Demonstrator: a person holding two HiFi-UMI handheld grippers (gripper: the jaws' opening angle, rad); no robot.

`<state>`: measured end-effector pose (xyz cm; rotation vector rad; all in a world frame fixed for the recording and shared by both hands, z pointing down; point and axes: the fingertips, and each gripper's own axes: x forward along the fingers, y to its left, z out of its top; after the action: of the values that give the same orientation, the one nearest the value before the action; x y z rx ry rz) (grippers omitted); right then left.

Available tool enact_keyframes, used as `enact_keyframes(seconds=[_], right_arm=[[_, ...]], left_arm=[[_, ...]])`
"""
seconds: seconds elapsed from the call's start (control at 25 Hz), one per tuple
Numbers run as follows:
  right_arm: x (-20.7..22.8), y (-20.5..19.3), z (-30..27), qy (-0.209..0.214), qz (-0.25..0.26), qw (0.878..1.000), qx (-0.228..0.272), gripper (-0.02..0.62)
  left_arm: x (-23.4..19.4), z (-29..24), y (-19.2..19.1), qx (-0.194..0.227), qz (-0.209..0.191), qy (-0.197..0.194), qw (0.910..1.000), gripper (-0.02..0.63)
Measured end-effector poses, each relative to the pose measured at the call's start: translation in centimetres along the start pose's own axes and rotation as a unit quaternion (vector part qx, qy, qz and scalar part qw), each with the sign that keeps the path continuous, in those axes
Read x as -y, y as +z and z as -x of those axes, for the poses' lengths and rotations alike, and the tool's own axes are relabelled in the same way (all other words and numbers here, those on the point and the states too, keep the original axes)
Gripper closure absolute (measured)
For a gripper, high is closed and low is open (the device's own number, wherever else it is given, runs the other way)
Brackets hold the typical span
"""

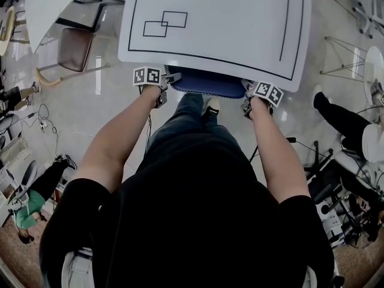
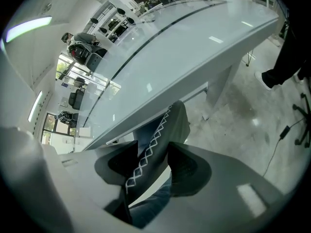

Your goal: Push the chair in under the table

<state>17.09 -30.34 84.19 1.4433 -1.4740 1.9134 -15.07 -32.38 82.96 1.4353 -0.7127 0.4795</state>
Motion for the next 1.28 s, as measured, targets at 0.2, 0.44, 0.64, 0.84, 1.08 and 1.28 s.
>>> enact_keyframes(seconds=[0.2, 0.44, 0.64, 0.84, 1.08, 1.28], right_arm=[[-0.2, -0.3, 1.0, 0.011, 0.003, 1.0, 0.002, 0.367], [-0.5, -0.5, 2.9, 0.027, 0.024, 0.999, 0.006, 0.377], [0.0, -1.1, 5.0, 0.038, 0.04, 0.998, 0.014, 0.379], [0.4, -1.7, 6.8, 0.024, 0.106, 0.994, 0.011, 0.393], [0.0, -1.6, 10.3, 0.016, 0.168, 0.985, 0.024, 0.394], [-0.7, -1.0, 12.9, 0.004, 0.225, 0.974, 0.037, 0.393]], left_arm=[[-0.1, 0.2, -0.1, -0.01, -0.006, 0.011, 0.9999, 0.189], [0.1, 1.3, 0.1, 0.026, -0.006, 0.013, 0.9996, 0.19], [1.1, 3.1, -0.6, 0.045, -0.027, 0.013, 0.9985, 0.193], [2.1, 4.8, -1.3, 0.058, -0.076, 0.023, 0.9952, 0.196], [4.5, 7.1, -2.3, 0.087, -0.112, 0.022, 0.9897, 0.198], [6.8, 9.3, -2.5, 0.119, -0.145, 0.021, 0.9821, 0.199]])
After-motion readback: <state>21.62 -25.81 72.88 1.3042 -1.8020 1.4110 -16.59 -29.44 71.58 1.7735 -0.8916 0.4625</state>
